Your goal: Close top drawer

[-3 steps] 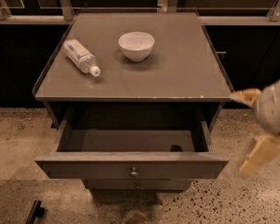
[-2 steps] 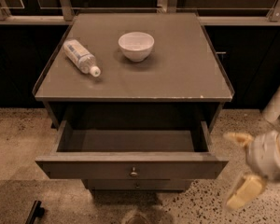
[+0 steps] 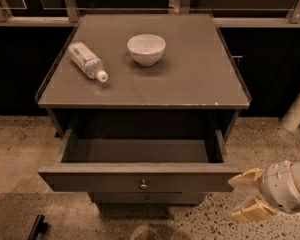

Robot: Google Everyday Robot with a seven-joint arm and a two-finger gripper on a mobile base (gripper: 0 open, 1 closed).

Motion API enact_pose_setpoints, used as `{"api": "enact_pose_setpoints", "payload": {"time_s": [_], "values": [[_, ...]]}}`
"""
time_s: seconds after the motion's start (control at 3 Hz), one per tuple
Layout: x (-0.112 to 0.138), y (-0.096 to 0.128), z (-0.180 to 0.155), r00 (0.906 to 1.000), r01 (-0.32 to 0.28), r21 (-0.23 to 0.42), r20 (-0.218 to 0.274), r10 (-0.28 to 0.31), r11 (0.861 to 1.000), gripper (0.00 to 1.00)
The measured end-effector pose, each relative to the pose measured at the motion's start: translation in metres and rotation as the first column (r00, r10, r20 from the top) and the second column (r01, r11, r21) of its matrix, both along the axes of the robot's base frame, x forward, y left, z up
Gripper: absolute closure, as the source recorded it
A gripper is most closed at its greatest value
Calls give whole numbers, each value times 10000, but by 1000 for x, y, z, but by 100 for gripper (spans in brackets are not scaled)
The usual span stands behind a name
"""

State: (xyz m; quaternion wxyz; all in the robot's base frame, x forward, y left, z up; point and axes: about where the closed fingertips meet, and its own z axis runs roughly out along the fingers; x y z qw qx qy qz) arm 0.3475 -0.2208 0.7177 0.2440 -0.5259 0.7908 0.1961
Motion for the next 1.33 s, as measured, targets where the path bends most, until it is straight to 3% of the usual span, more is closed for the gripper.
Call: {"api": "enact_pose_setpoints", "payload": {"time_s": [0.67,1.0,1.33], "values": [[0,0,0,10000,0,0,0,0,10000,87],[9,-4,-39,9986,443,325,-304,-433,9985,100],[35,-7,-78,9974,725,716,-94,-720,9948,100]]}}
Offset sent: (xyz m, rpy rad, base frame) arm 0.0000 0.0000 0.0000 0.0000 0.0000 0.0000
